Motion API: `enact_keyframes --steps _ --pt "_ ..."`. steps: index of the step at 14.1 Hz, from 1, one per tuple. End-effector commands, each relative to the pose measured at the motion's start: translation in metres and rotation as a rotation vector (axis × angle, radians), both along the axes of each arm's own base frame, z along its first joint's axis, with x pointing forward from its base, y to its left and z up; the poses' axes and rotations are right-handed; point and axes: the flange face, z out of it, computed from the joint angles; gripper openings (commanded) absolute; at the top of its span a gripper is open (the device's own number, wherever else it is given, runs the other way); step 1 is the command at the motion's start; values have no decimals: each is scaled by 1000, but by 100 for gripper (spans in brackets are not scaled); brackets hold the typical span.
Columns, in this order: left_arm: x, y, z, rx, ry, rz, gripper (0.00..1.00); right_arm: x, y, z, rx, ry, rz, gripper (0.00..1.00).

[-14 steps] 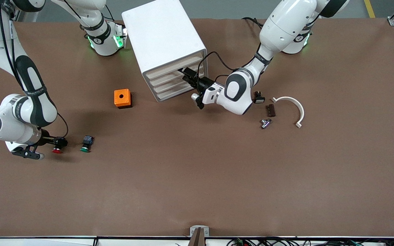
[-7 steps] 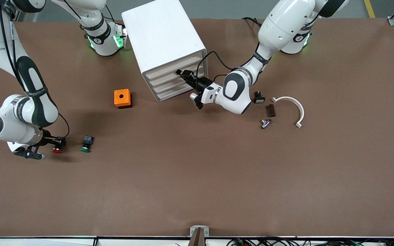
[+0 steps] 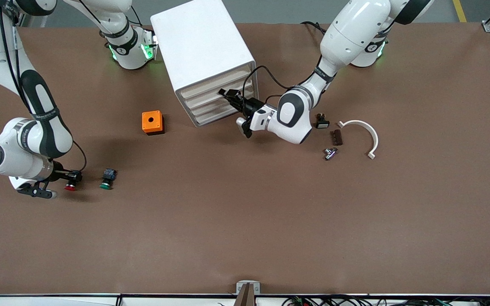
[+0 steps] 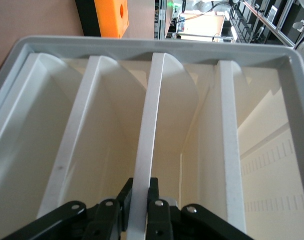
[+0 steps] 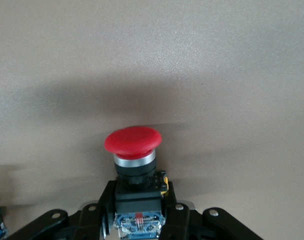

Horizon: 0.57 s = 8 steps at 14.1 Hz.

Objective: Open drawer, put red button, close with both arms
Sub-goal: 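Pull the drawer open with the left gripper while the right gripper lifts the button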

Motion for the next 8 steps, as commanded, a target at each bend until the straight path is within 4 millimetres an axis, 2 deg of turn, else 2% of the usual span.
enact_keyframes --steps 1,5,8 --pt "38 5 8 -14 -7 61 0 4 1 10 -6 -7 36 29" --pt "71 20 4 -13 -35 81 0 9 1 57 0 4 58 29" --pt "95 34 -2 -14 -51 104 0 15 12 106 11 47 63 29"
